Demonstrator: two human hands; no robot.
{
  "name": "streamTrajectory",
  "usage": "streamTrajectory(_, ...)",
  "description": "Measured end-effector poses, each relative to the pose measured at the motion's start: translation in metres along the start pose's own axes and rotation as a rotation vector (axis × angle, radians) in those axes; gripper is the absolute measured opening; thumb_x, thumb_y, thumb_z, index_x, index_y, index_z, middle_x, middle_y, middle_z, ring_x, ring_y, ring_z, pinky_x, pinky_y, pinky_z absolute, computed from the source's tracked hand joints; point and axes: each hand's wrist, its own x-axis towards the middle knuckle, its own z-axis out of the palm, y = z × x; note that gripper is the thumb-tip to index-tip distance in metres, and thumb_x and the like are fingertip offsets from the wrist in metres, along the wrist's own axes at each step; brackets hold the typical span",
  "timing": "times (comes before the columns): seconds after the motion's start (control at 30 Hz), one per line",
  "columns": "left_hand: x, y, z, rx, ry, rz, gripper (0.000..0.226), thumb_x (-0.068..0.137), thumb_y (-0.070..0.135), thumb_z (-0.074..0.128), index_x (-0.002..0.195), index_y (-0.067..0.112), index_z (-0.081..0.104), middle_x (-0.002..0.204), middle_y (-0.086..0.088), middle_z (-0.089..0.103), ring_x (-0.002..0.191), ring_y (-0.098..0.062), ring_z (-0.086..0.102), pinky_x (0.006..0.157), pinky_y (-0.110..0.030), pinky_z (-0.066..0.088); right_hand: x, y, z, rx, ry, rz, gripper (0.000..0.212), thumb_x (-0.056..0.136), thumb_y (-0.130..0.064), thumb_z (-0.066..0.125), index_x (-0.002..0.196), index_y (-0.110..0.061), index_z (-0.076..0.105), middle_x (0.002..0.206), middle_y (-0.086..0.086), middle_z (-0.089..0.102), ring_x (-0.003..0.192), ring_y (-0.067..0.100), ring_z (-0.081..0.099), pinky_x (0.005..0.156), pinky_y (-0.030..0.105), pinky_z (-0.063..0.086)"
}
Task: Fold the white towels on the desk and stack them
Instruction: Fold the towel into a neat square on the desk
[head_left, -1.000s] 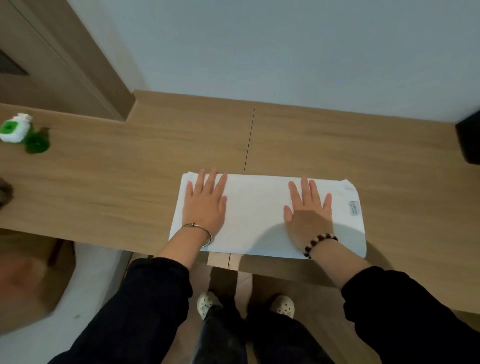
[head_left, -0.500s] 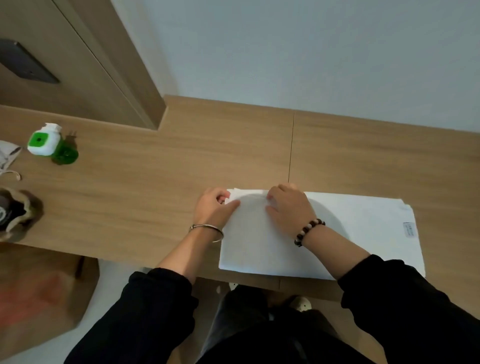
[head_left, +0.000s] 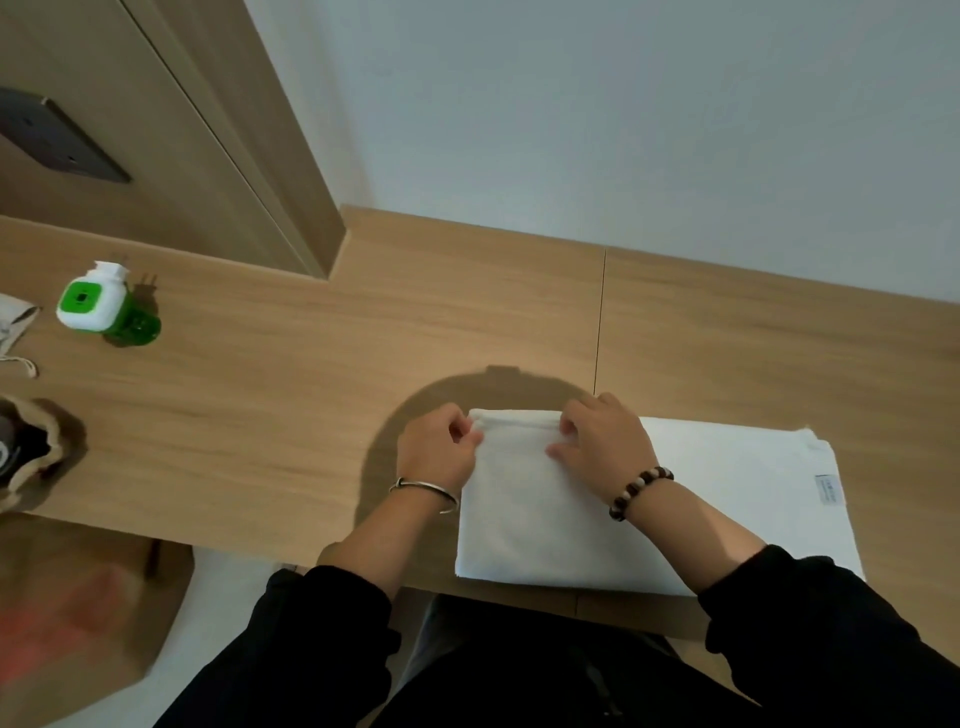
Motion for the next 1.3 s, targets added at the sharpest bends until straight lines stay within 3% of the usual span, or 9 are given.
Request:
streamTrajectory(0.27,-0.001,0.008,0.002,0.11,-0.024,0.014,0.017,0.084,0.019,0.061,0.072,0.023,0.05,0.069,0.008,0.052,0.071,-0.018,0.05,0.054,-0.022,0.032,0.004,0.02,-0.006,-0.04,-0.04,0.008,0.025,0.084,-0.036,0.064,0.098,-0.018,0.055,0.106,-0.002,0.057,0.101,0.019,0.043,0.079,0.028,0.029)
streamTrajectory(0.3,-0.003,0.011,0.001,0.164,-0.015,0.072,0.007,0.084,0.017,0.061,0.083,0.021,0.054,0.081,0.005,0.056,0.079,-0.021,0.051,0.06,-0.027,0.034,0.005,0.021,-0.006,-0.032,-0.043,0.0,0.024,0.084,-0.035,0.064,0.099,-0.017,0.056,0.107,-0.002,0.056,0.101,0.019,0.043,0.079,0.028,0.029)
streamTrajectory(0.37,-0.003,0.017,0.002,0.264,0.032,0.255,0.025,0.082,0.009,0.061,0.106,0.012,0.06,0.104,-0.005,0.059,0.097,-0.026,0.051,0.076,-0.032,0.039,0.007,0.022,-0.006,-0.037,-0.054,-0.004,0.024,0.085,-0.034,0.064,0.101,-0.017,0.056,0.109,-0.002,0.056,0.102,0.018,0.043,0.078,0.027,0.029)
streamTrajectory(0.5,0.0,0.033,0.003,0.368,-0.015,0.658,0.021,0.071,0.004,0.074,0.092,0.001,0.068,0.098,-0.015,0.064,0.092,-0.037,0.056,0.078,-0.044,0.048,0.011,0.021,-0.008,-0.156,-0.128,0.048,0.032,0.086,-0.045,0.057,0.103,-0.018,0.054,0.108,0.0,0.058,0.104,0.02,0.046,0.078,0.03,0.031)
streamTrajectory(0.57,0.005,0.039,0.009,0.427,-0.111,0.716,0.024,0.075,0.01,0.074,0.097,0.003,0.069,0.105,-0.012,0.064,0.101,-0.034,0.054,0.083,-0.041,0.043,0.01,0.026,-0.012,-0.182,-0.165,0.065,0.039,0.085,-0.052,0.056,0.104,-0.018,0.054,0.108,0.001,0.057,0.105,0.022,0.047,0.081,0.032,0.034)
streamTrajectory(0.73,0.013,0.049,0.032,0.489,-0.162,0.585,0.025,0.083,0.026,0.068,0.105,0.015,0.062,0.115,-0.001,0.056,0.111,-0.02,0.043,0.085,-0.028,0.032,0.003,0.049,-0.025,-0.178,-0.228,0.077,0.039,0.084,-0.051,0.057,0.105,-0.018,0.057,0.11,0.003,0.052,0.107,0.023,0.045,0.085,0.032,0.032)
streamTrajectory(1.07,0.009,0.051,0.048,0.137,-0.132,0.351,0.012,0.083,0.009,0.066,0.075,0.01,0.057,0.095,-0.009,0.06,0.093,-0.024,0.051,0.075,-0.03,0.037,-0.009,0.085,-0.03,0.169,-0.175,0.176,0.029,0.083,-0.033,0.062,0.067,-0.022,0.041,0.074,-0.006,0.047,0.075,0.019,0.046,0.053,0.025,0.026)
streamTrajectory(1.2,0.01,0.052,0.047,0.124,-0.123,0.339,0.04,0.083,0.008,0.063,0.063,0.026,0.034,0.09,-0.01,0.06,0.084,-0.026,0.053,0.071,-0.032,0.035,-0.009,0.085,-0.021,0.166,-0.104,0.217,0.025,0.087,-0.036,0.059,0.074,-0.018,0.047,0.08,-0.002,0.052,0.08,0.02,0.048,0.061,0.027,0.029)
streamTrajectory(1.3,0.013,0.051,0.048,0.177,-0.119,0.322,0.037,0.084,0.008,0.06,0.064,0.025,0.035,0.088,-0.008,0.059,0.082,-0.026,0.052,0.068,-0.033,0.035,-0.006,0.081,-0.016,0.101,-0.064,0.26,0.025,0.089,-0.04,0.058,0.08,-0.018,0.05,0.084,-0.001,0.052,0.081,0.021,0.046,0.066,0.027,0.031)
